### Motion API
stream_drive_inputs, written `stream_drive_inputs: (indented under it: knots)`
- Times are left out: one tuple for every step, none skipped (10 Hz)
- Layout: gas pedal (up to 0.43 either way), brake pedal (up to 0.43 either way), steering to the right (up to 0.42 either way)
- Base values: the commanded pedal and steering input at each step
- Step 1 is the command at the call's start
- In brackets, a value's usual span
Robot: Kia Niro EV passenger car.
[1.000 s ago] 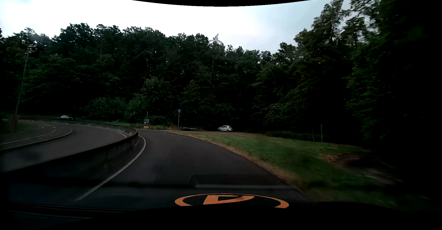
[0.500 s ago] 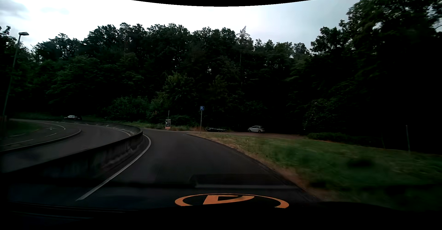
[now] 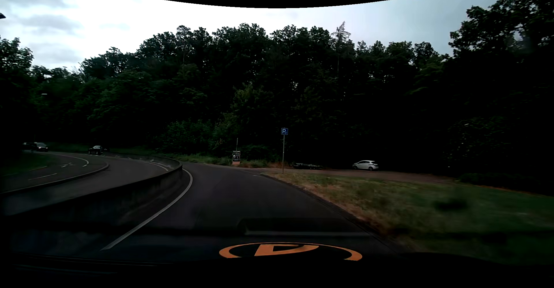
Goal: Follow the waypoints while adhering to traffic rules and regulations
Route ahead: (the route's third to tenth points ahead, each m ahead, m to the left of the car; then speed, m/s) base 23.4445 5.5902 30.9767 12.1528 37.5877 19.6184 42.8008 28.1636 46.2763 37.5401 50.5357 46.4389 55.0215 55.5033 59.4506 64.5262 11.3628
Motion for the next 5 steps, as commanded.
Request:
stream_drive_inputs:
  knots:
    - [0.169, 0.0, -0.11]
    - [0.169, 0.0, -0.109]
    - [0.169, 0.0, -0.106]
    - [0.169, 0.0, -0.102]
    - [0.169, 0.0, -0.1]
